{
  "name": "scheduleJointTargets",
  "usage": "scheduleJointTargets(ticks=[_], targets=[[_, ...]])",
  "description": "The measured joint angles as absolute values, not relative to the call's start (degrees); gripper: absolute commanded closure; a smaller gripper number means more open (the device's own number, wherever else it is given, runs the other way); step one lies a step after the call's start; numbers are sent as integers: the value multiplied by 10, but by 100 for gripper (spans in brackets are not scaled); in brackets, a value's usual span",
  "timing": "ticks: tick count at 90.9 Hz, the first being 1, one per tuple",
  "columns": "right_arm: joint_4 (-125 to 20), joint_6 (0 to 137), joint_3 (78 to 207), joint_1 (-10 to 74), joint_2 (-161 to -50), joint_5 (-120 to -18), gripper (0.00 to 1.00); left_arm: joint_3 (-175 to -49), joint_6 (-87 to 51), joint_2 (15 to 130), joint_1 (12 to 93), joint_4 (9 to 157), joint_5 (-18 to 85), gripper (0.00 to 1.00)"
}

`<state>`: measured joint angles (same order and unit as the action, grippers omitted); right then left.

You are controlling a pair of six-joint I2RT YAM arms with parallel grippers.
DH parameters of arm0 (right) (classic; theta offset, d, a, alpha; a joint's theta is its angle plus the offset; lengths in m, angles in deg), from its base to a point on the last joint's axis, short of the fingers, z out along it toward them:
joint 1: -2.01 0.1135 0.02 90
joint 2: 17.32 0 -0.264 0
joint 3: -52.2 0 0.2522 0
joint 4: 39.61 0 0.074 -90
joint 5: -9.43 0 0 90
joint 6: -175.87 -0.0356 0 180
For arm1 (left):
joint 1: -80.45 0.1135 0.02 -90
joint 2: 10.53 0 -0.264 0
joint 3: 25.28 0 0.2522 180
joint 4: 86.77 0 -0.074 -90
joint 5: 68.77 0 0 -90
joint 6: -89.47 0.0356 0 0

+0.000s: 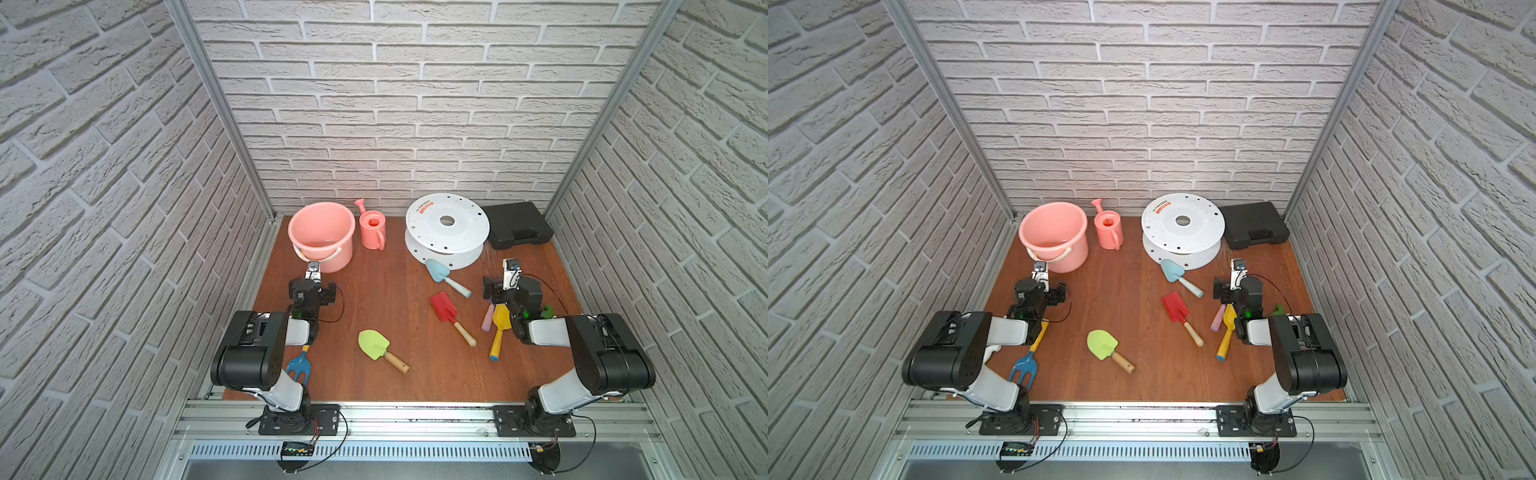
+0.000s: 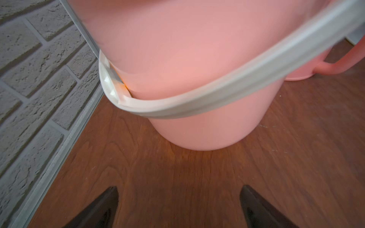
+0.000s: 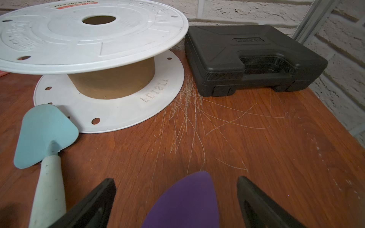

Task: Organize the gardening tools
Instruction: Move the gardening tool to the center of the board.

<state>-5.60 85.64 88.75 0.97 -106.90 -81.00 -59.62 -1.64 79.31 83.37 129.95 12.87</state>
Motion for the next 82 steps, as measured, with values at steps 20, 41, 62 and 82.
scheduleJointTargets(ticks=[20,41,62,82], targets=[[-56,856,888,10,-1069,-810,1,-596,-16,793,834,1300,130,2],[-56,856,888,10,-1069,-810,1,-596,-16,793,834,1300,131,2],[-56,856,888,10,-1069,-810,1,-596,-17,793,834,1300,131,2],[-56,855,885,15,-1063,-836,1,-633,-16,756,816,1210,90,1]])
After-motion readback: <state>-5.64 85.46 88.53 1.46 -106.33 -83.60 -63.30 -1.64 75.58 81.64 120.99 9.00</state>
